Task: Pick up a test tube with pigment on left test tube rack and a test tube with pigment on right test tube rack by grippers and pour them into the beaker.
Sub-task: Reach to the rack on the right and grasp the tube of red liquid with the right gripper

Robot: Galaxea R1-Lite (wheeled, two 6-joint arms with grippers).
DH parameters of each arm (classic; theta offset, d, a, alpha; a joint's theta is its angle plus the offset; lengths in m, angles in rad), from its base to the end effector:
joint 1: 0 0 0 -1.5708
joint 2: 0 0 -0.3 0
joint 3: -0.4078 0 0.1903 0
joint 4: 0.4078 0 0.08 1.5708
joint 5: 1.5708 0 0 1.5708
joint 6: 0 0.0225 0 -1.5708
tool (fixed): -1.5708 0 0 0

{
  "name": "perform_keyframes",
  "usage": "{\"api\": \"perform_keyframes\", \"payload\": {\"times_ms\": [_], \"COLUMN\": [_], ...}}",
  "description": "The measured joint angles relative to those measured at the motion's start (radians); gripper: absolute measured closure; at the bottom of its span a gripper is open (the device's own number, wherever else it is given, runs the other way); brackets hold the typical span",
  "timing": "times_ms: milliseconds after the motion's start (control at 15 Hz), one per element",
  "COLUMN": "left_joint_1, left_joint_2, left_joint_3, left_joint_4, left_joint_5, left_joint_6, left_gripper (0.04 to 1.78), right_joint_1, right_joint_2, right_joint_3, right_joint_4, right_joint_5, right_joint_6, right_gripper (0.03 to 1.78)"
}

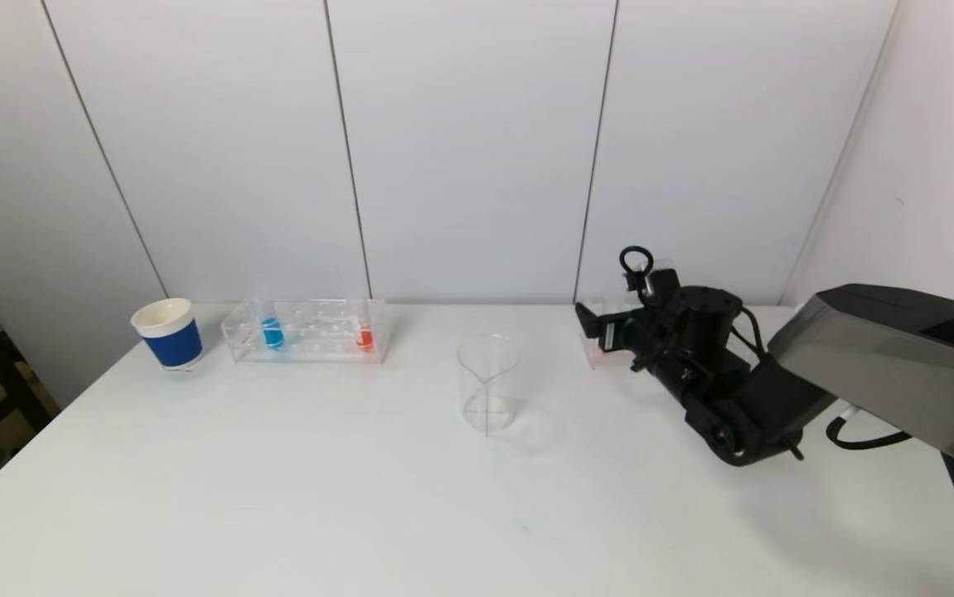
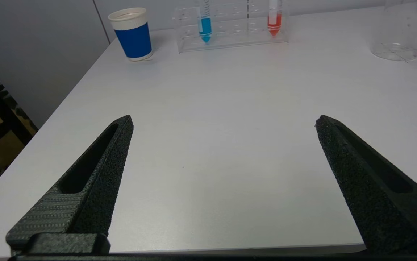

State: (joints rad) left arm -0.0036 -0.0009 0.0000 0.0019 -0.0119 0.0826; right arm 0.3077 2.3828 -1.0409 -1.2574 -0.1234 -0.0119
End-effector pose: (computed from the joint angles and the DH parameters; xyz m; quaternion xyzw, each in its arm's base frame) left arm -0.0229 -0.0002 0.0753 0.0413 0.0002 -0.0078 0.9991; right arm 0.4133 0.1284 0.0448 -0.0150 0.0407 0.0922 0.9948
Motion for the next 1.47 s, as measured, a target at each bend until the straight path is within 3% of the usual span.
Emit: {"api": "perform_keyframes", "payload": {"times_ms": [467, 667, 1000, 1133, 1467], "left_joint_1": [0.0, 0.0, 0.0, 0.0, 0.0], "left_joint_2": [0.0, 0.0, 0.0, 0.0, 0.0], "left_joint_3": [0.0, 0.0, 0.0, 0.0, 0.0], "left_joint_4": [0.0, 0.0, 0.0, 0.0, 0.0], "left_joint_5": [0.0, 0.0, 0.0, 0.0, 0.0], "left_joint_6": [0.0, 0.0, 0.0, 0.0, 0.0], "left_gripper": [0.06, 0.06, 0.06, 0.06, 0.06], "right_joint_1": [-0.002, -0.003, -0.002, -0.001, 0.0], "right_joint_2": [-0.001, -0.001, 0.0, 0.0, 0.0], "right_joint_3": [-0.014, -0.017, -0.023, -0.024, -0.029], "right_joint_4": [0.018, 0.018, 0.027, 0.027, 0.029], "right_joint_5": [-0.001, -0.001, 0.001, 0.001, 0.001], "right_joint_6": [0.0, 0.0, 0.0, 0.0, 0.0], "right_gripper": [0.11, 0.4, 1.26, 1.34, 1.33]}}
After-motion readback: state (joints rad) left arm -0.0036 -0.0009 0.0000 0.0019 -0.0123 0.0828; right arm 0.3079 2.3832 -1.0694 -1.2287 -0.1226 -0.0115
